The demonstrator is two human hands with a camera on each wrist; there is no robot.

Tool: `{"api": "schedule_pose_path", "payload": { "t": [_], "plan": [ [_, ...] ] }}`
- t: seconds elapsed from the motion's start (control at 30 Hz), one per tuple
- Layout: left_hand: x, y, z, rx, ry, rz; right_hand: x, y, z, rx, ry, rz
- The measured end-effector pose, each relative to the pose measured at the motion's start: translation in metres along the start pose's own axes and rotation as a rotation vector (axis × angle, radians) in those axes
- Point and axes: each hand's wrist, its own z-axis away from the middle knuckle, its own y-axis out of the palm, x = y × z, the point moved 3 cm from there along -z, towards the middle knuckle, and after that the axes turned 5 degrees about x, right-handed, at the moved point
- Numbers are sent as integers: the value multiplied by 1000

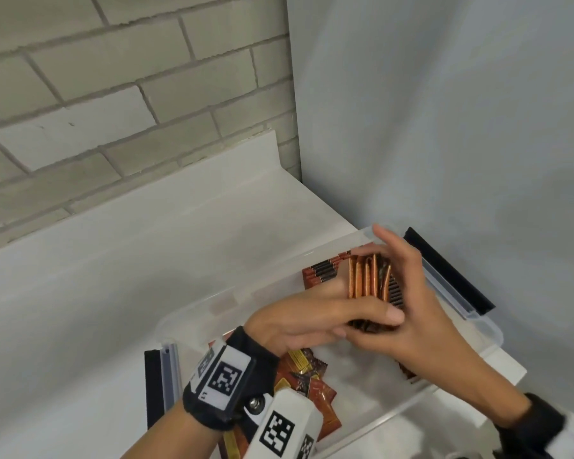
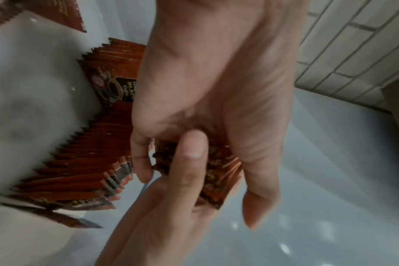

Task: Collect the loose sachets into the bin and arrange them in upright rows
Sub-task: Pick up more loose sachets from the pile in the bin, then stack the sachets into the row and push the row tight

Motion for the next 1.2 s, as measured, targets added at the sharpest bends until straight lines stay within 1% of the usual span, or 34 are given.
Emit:
{"api": "schedule_pose_path", "payload": {
  "t": [0.1, 0.13, 0.23, 0.37, 0.43, 0.5, 0.6, 0.7, 0.77, 0.83, 0.93, 1.0, 1.1, 1.2],
  "plan": [
    [-6, 1, -1, 2, -5, 136, 3, 0, -2, -19, -25, 108],
    [-7, 0, -2, -17, -6, 165, 4, 1, -3, -17, -35, 115],
    [-7, -4, -5, -92, -1, 139, 6, 4, -3, 23, -17, 53],
    [-5, -4, -5, -101, -8, 144, 4, 5, 0, 75, 38, -44],
    [-5, -5, -6, -109, -10, 135, 4, 6, 1, 82, 50, -27],
    [-4, -3, -6, -97, -20, 113, 4, 5, 1, 69, 40, 46],
    [-4, -1, -2, -92, -77, 15, 4, 4, 1, 50, 37, 75],
    [-2, -2, 0, -62, -104, -45, 1, 4, 0, 35, 20, 120],
    [0, -4, 0, -43, -101, -90, -1, 6, -1, 39, 7, 178],
    [-2, -8, 1, -58, -91, -96, -2, 6, -2, 30, 4, 210],
    [-8, -15, 4, -86, -46, -57, -4, 0, -3, -69, 102, 43],
    [-12, -17, 4, -127, -4, -37, -3, -6, -3, -167, 131, -101],
    [-13, -21, 4, -145, 21, -13, -4, -13, -1, -309, 187, -282],
    [-14, -23, 5, -160, 34, -3, -9, -16, -2, -312, 264, -324]
  ]
}}
